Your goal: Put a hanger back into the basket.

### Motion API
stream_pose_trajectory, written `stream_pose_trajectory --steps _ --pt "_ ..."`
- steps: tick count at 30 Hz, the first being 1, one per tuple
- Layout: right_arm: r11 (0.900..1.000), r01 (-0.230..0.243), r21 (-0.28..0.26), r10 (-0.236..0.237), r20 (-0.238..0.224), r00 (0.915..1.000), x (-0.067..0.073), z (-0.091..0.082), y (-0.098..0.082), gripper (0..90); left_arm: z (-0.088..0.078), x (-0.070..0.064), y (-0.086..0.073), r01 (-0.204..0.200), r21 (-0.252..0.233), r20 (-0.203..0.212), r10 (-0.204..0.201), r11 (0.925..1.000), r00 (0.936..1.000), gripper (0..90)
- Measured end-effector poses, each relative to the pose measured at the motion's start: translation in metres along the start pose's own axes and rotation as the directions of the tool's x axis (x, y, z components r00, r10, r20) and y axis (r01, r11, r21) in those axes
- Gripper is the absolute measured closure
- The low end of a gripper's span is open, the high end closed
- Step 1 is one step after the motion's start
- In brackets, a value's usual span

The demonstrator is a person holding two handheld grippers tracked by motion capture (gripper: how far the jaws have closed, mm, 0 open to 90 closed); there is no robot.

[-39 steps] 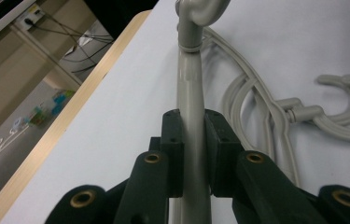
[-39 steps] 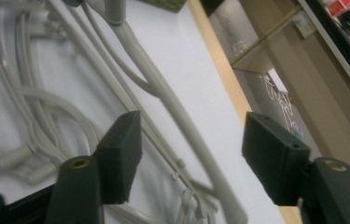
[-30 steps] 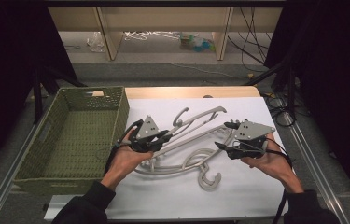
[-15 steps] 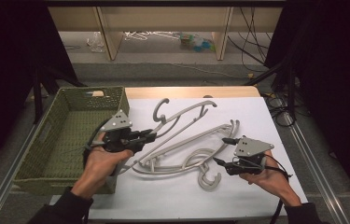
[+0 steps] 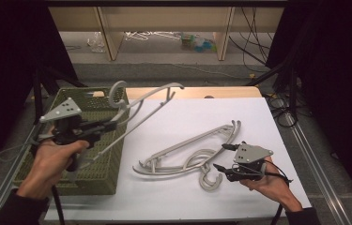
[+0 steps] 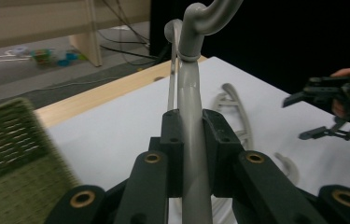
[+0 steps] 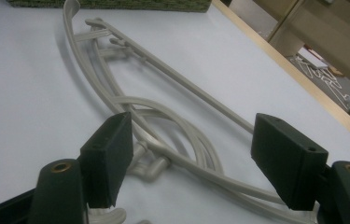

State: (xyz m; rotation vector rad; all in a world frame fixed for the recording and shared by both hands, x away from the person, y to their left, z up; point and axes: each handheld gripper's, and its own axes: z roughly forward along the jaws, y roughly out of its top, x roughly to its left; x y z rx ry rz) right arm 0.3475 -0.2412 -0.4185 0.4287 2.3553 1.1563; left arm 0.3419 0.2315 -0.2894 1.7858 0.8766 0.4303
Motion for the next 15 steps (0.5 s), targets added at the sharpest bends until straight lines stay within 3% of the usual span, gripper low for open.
stream_pose_trajectory --steps 2,3,4,5,10,12,15 --pt "1.0 0.006 0.0 -0.006 -0.001 1.0 0.0 0.001 -0.001 30.3 -0.013 0.018 -0.002 0.016 -0.01 -0.045 -0.017 0.9998 0.9988 79.1" --pt "1.0 0.006 0.0 -0.006 -0.001 1.0 0.0 0.001 -0.001 30.3 -0.013 0.018 -0.002 0.016 -0.01 -0.045 -0.017 0.9998 0.9988 79.1" --pt "1.0 0.007 0.006 -0.007 0.001 1.0 0.0 0.001 -0.002 30.3 -0.021 0.031 -0.004 0.036 -0.013 -0.076 -0.037 0.9993 0.9964 79.0" --pt "1.0 0.007 0.006 -0.007 0.001 1.0 0.0 0.001 -0.002 30.3 -0.021 0.031 -0.004 0.036 -0.013 -0.076 -0.037 0.9993 0.9964 79.1" --pt "1.0 0.002 0.011 -0.002 -0.005 1.0 0.001 0.002 -0.003 30.3 -0.039 0.06 -0.014 0.065 -0.01 -0.149 -0.066 0.9978 0.9866 79.1" --pt "1.0 0.006 0.016 -0.005 -0.009 0.9999 0.001 0.002 -0.003 30.3 -0.043 0.068 -0.017 0.056 0.01 -0.18 -0.054 0.9984 0.9822 79.1" --pt "1.0 0.006 0.02 -0.006 -0.01 0.9999 0.002 0.003 -0.003 30.3 -0.051 0.082 -0.025 0.073 0.014 -0.202 -0.069 0.9972 0.977 79.1"
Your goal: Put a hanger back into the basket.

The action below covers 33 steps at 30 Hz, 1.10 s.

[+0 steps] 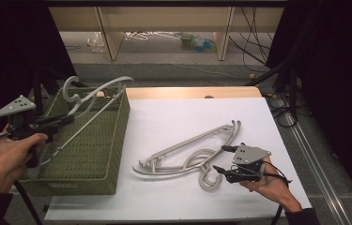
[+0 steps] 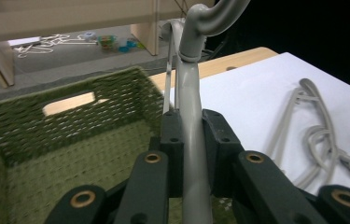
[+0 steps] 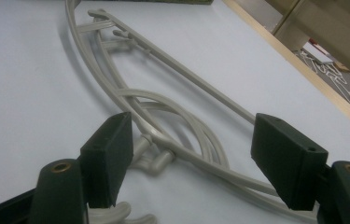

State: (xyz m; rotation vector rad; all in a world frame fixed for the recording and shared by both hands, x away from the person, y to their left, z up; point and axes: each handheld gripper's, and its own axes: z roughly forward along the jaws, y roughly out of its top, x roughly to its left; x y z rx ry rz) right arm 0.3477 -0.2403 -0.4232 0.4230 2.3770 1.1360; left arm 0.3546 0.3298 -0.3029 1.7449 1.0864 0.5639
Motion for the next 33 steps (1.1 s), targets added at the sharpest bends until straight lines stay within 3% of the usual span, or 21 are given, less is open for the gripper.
stream_pose_trajectory --steps 5,12,20,26,33 --pt "1.0 0.0 0.0 0.0 -0.003 1.0 0.001 0.002 -0.001 30.3 -0.003 0.019 -0.01 -0.014 0.019 -0.003 0.014 0.9997 0.9999 79.1" --pt "1.0 0.007 -0.001 -0.007 -0.008 0.9999 0.002 0.002 -0.001 30.2 0.003 0.039 -0.021 0.008 0.025 0.002 -0.008 0.9997 1.0 79.1" --pt "1.0 0.01 -0.001 -0.01 -0.01 0.9999 0.002 0.001 -0.002 29.3 0.011 0.048 -0.028 -0.039 0.071 -0.014 0.04 0.9967 0.9991 79.1" --pt "1.0 0.011 0.002 -0.011 -0.01 0.9999 0.002 0.002 -0.002 28.7 0.023 0.051 -0.031 -0.031 0.087 -0.001 0.031 0.9957 0.9995 79.2" --pt "1.0 0.014 0.011 -0.013 -0.026 0.9996 0.003 0.003 -0.002 28.5 0.025 0.065 -0.039 -0.019 0.097 -0.011 0.02 0.9951 0.9997 78.9"
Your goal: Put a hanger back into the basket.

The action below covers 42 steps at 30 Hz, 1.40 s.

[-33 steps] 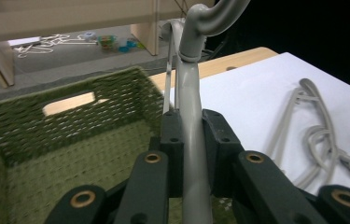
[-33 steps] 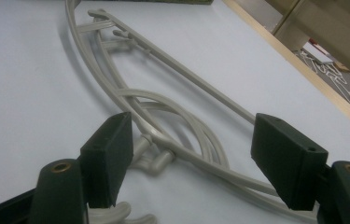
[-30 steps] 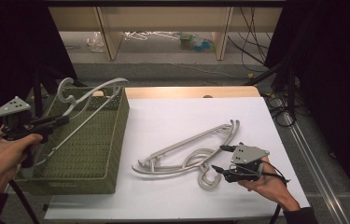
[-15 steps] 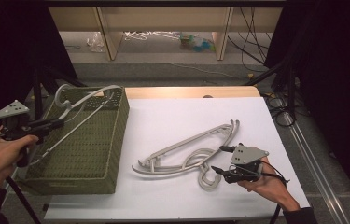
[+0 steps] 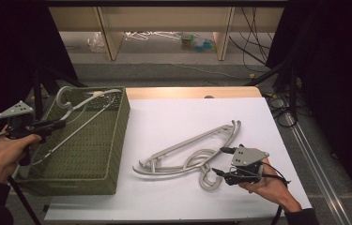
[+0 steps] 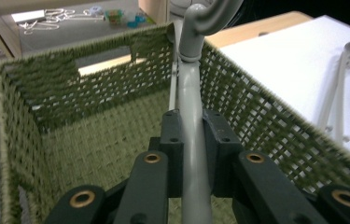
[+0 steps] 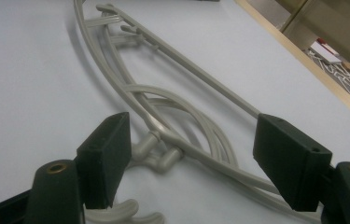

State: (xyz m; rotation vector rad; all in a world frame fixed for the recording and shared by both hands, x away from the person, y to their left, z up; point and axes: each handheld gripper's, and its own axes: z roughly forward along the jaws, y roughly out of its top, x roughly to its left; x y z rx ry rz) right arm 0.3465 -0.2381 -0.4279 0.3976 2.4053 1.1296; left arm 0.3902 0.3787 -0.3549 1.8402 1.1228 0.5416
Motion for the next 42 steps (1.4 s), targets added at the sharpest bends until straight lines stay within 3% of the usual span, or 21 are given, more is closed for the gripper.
stream_pose_trajectory --steps 6,11,17,21,24,26,28,29,31,33,35,37,38,39,40,41,42 --pt "1.0 0.006 0.004 -0.006 -0.005 1.0 0.001 0.001 0.0 28.4 0.016 0.003 -0.017 0.01 0.053 -0.01 -0.01 0.9986 0.9999 79.0" --pt "1.0 0.002 0.005 -0.002 -0.006 1.0 0.001 0.001 0.0 28.4 0.019 0.003 -0.023 0.025 0.053 -0.007 -0.025 0.9983 0.9997 79.0" --pt "1.0 0.01 0.003 -0.01 -0.006 0.9999 0.001 0.002 0.0 28.4 0.026 0.007 -0.032 0.069 0.068 -0.031 -0.067 0.9952 0.9973 78.7" --pt "1.0 0.011 0.004 -0.011 -0.006 0.9999 0.001 0.002 0.0 28.4 0.03 0.013 -0.041 0.115 0.097 -0.051 -0.11 0.9887 0.9926 77.9" --pt "1.0 0.012 0.004 -0.012 -0.006 0.9999 0.001 0.002 0.0 28.2 0.032 0.016 -0.044 0.092 0.143 -0.103 -0.077 0.9855 0.9917 77.0" --pt "1.0 0.011 0.008 -0.011 -0.009 0.9999 0.002 0.002 0.0 28.1 0.033 0.018 -0.046 0.094 0.151 -0.114 -0.077 0.984 0.9905 77.0" --pt "1.0 0.01 0.008 -0.01 -0.009 0.9999 0.002 0.003 0.0 28.1 0.032 0.025 -0.047 0.079 0.228 -0.154 -0.044 0.9705 0.987 75.9" --pt "1.0 0.01 0.008 -0.01 -0.009 0.9999 0.002 0.003 0.0 28.1 0.032 0.025 -0.047 0.079 0.228 -0.154 -0.044 0.9705 0.987 74.9" --pt "1.0 0.007 0.008 -0.007 -0.009 0.9999 0.002 0.002 -0.001 28.0 0.035 0.026 -0.049 0.102 0.225 -0.177 -0.063 0.9691 0.9822 73.3" --pt "1.0 0.003 0.011 -0.003 -0.014 0.9999 0.002 0.003 -0.001 28.0 0.034 0.029 -0.05 0.13 0.244 -0.19 -0.084 0.961 0.9781 72.0" --pt "1.0 0.008 0.009 -0.008 -0.01 0.9999 0.002 0.003 -0.001 27.9 0.034 0.032 -0.051 0.163 0.255 -0.215 -0.109 0.953 0.9706 71.3" --pt "1.0 0.009 0.013 -0.009 -0.013 0.9999 0.002 0.004 -0.001 27.8 0.035 0.034 -0.053 0.216 0.233 -0.239 -0.16 0.9481 0.9578 70.0" --pt "1.0 0.01 0.013 -0.01 -0.014 0.9999 0.002 0.004 -0.001 27.8 0.034 0.035 -0.053 0.223 0.248 -0.234 -0.165 0.9427 0.958 70.0" --pt "1.0 0.011 0.011 -0.011 -0.013 0.9999 0.002 0.004 -0.001 27.8 0.034 0.034 -0.052 0.25 0.241 -0.24 -0.192 0.9377 0.9515 70.2" --pt "1.0 0.01 0.01 -0.009 -0.013 0.9999 0.002 0.004 -0.001 27.8 0.035 0.034 -0.052 0.257 0.236 -0.247 -0.197 0.9372 0.9486 70.0" --pt "1.0 0.011 0.011 -0.011 -0.012 0.9999 0.002 0.004 -0.001 27.7 0.034 0.034 -0.051 0.24 0.261 -0.254 -0.173 0.9349 0.9515 69.6" --pt "1.0 0.011 0.011 -0.011 -0.011 0.9999 0.002 0.004 -0.001 27.6 0.035 0.032 -0.05 0.247 0.263 -0.263 -0.177 0.9327 0.9484 69.1"
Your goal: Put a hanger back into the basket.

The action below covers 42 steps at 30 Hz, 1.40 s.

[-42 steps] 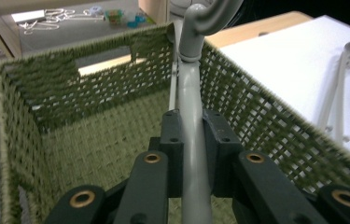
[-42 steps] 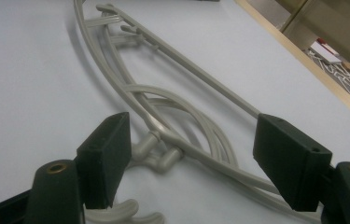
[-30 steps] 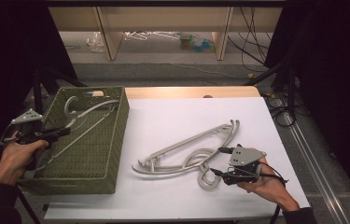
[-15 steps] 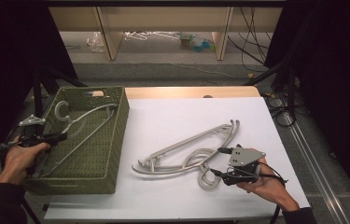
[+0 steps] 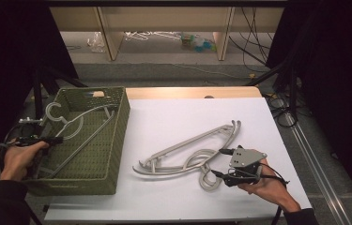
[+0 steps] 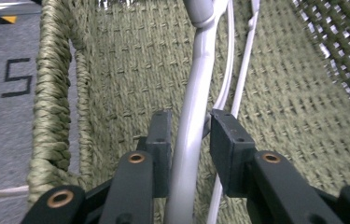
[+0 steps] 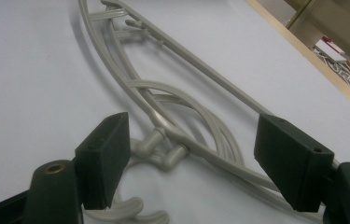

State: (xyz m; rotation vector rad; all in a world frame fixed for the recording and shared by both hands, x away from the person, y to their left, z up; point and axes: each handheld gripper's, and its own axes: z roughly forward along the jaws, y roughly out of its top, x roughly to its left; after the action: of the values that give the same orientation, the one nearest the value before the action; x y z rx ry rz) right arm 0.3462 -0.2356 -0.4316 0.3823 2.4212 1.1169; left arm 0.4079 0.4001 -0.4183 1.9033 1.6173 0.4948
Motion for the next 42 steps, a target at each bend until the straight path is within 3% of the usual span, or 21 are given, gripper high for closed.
stream_pose_trajectory --steps 1,5,9,12,14,15,16,18,19,21,22,24,25,26,30,34,35,36,37,38,42 --pt "1.0 -0.003 -0.001 0.003 0.0 1.0 0.0 0.0 0.0 27.6 -0.001 -0.003 0.0 -0.038 -0.014 -0.038 0.037 0.9992 0.9986 67.8" --pt "1.0 -0.004 -0.004 0.004 0.001 1.0 0.0 0.0 0.0 27.7 -0.005 -0.004 -0.001 -0.072 -0.031 -0.059 0.07 0.997 0.9958 64.9" --pt "1.0 0.0 -0.001 0.0 0.0 1.0 0.0 0.0 0.0 27.6 -0.022 -0.006 0.001 -0.055 -0.137 -0.073 0.045 0.9891 0.9963 50.8" --pt "1.0 -0.005 -0.003 0.005 0.002 1.0 0.0 0.0 0.0 27.6 -0.029 -0.01 0.003 -0.058 -0.172 -0.071 0.046 0.9835 0.9964 46.8" --pt "1.0 -0.005 -0.005 0.005 0.005 1.0 -0.001 -0.001 0.0 27.5 -0.041 -0.023 0.003 -0.048 -0.235 -0.038 0.04 0.9708 0.9985 43.3" --pt "1.0 -0.005 -0.005 0.005 0.005 1.0 -0.001 -0.001 0.0 27.5 -0.041 -0.023 0.003 -0.048 -0.235 -0.038 0.04 0.9708 0.9985 41.9" --pt "1.0 -0.003 -0.007 0.004 0.009 1.0 -0.001 0.0 -0.001 27.4 -0.047 -0.033 0.001 -0.045 -0.28 -0.003 0.046 0.9589 0.9989 40.5" --pt "1.0 -0.005 -0.011 0.005 0.011 0.9999 -0.001 0.0 -0.001 26.3 -0.051 -0.039 0.0 -0.045 -0.301 0.02 0.053 0.9526 0.9984 38.3" --pt "1.0 -0.005 -0.011 0.005 0.011 0.9999 -0.001 0.0 -0.001 26.3 -0.054 -0.046 -0.001 -0.046 -0.321 0.043 0.063 0.9459 0.9971 38.3" --pt "1.0 -0.014 -0.009 0.014 0.011 0.9998 -0.003 0.001 -0.003 24.9 -0.062 -0.07 -0.006 -0.043 -0.383 0.12 0.096 0.9226 0.9881 32.5" --pt "1.0 -0.025 -0.004 0.025 0.01 0.9996 -0.002 0.001 -0.004 24.5 -0.062 -0.07 -0.006 -0.043 -0.383 0.12 0.096 0.9226 0.9881 30.8" --pt "0.999 -0.033 -0.005 0.033 0.011 0.9994 -0.003 0.001 -0.005 24.1 -0.067 -0.098 -0.013 -0.056 -0.427 0.187 0.149 0.9023 0.971 28.8" --pt "0.999 -0.033 -0.005 0.033 0.011 0.9994 -0.003 0.001 -0.005 24.1 -0.067 -0.098 -0.013 -0.056 -0.427 0.187 0.149 0.9023 0.971 27.4" --pt "0.999 -0.031 -0.009 0.031 0.014 0.9994 -0.004 0.001 -0.006 24.1 -0.068 -0.108 -0.016 -0.064 -0.437 0.209 0.17 0.8971 0.9631 27.4" --pt "0.999 -0.04 -0.013 0.041 0.03 0.9987 -0.006 0.001 -0.009 21.7 -0.07 -0.146 -0.027 -0.067 -0.477 0.304 0.236 0.8764 0.9232 24.5" --pt "0.999 -0.037 -0.015 0.038 0.03 0.9988 -0.006 0.0 -0.008 20.5 -0.068 -0.187 -0.035 -0.076 -0.5 0.354 0.284 0.8624 0.891 22.1" --pt "0.999 -0.04 -0.018 0.041 0.034 0.9986 -0.006 0.0 -0.008 20.4 -0.067 -0.194 -0.037 -0.079 -0.504 0.357 0.291 0.8598 0.8877 22.2" --pt "0.999 -0.042 -0.015 0.043 0.031 0.9986 -0.006 0.0 -0.008 19.9 -0.063 -0.21 -0.042 -0.101 -0.507 0.37 0.322 0.8561 0.8716 21.8" --pt "0.999 -0.042 -0.015 0.043 0.031 0.9986 -0.006 0.0 -0.008 19.9 -0.063 -0.21 -0.042 -0.101 -0.507 0.37 0.322 0.8561 0.8716 21.5" --pt "0.999 -0.044 -0.02 0.044 0.034 0.9984 -0.006 0.0 -0.008 19.6 -0.06 -0.219 -0.046 -0.107 -0.513 0.375 0.335 0.8515 0.8643 21.5" --pt "0.997 -0.059 -0.039 0.061 0.055 0.9966 -0.006 -0.001 -0.008 18.3 -0.053 -0.239 -0.056 -0.134 -0.521 0.375 0.367 0.8428 0.8515 16.8"
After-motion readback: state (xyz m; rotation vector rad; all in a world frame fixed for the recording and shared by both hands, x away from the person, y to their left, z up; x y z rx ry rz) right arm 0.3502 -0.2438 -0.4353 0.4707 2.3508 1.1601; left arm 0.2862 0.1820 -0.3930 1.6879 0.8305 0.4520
